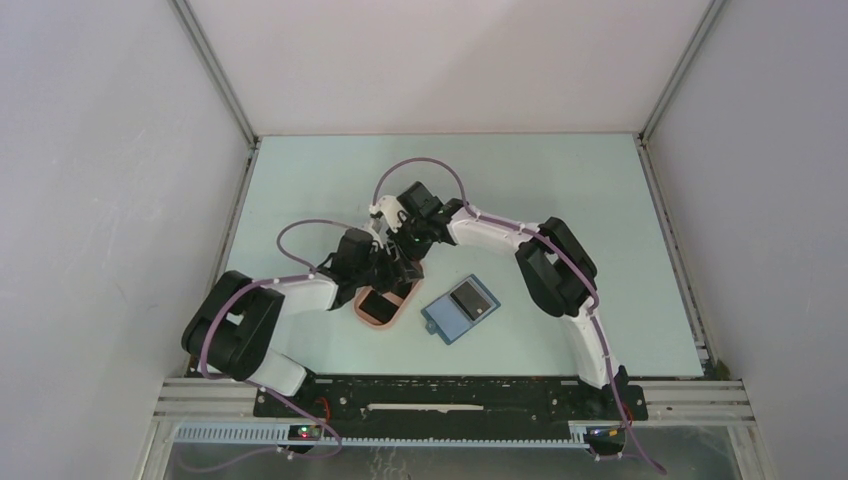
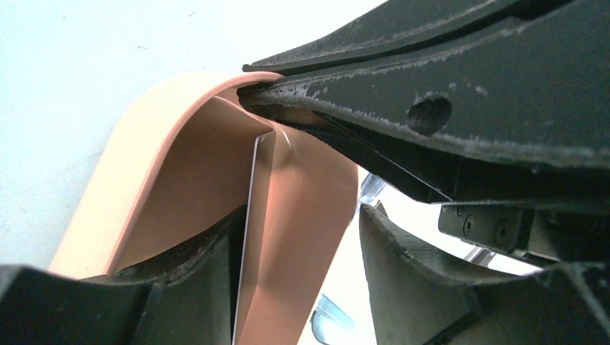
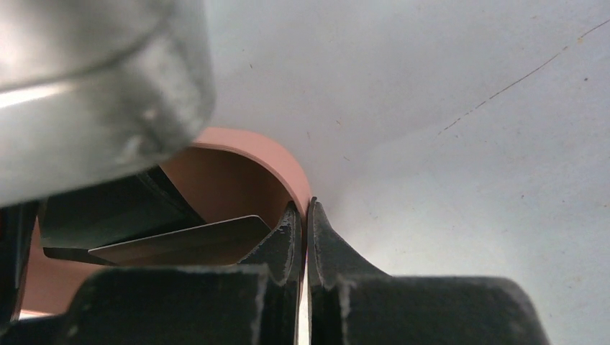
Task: Put the credit cards into the card holder
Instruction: Pick up the credit card from the storage box.
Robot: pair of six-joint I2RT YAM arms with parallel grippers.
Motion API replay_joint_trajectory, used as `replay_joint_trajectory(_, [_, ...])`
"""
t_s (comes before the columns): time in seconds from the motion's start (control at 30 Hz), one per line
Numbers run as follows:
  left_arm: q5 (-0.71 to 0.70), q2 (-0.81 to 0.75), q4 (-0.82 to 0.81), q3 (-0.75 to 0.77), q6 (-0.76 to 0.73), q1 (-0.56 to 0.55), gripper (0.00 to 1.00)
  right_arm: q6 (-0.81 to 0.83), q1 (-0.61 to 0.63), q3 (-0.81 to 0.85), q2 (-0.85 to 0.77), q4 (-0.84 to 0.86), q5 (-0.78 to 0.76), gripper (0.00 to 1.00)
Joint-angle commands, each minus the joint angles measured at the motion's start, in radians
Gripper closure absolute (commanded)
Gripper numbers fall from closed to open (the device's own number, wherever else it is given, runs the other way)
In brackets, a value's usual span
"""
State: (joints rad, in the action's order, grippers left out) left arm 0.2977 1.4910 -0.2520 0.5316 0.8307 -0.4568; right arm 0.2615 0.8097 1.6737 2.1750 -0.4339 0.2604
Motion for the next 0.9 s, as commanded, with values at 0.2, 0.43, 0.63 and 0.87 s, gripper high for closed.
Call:
replay_joint_trajectory(0.2, [-0.118, -0.028, 0.034, -0.054, -0.088, 0.035, 0.37, -0.09, -0.028, 0.072, 0.02, -0.075, 0.131, 1.0])
replay_joint_trajectory(0.43, [-0.112, 0.005, 0.072, -0.04, -0.101, 0.035, 0.4, -0.105, -0.035, 0.075, 0.023, -0.075, 0.139, 1.0])
replay_joint_trajectory(0.63, [-0.142, -0.024, 0.093, -0.042, -0.096, 0.036, 0.42, -0.102, -0.036, 0.071, 0.025, -0.075, 0.138, 1.0])
replay_joint_trajectory(0.87, [-0.158, -0.035, 0.101, -0.051, -0.096, 0.041, 0.46, -0.1, -0.036, 0.072, 0.023, -0.077, 0.138, 1.0])
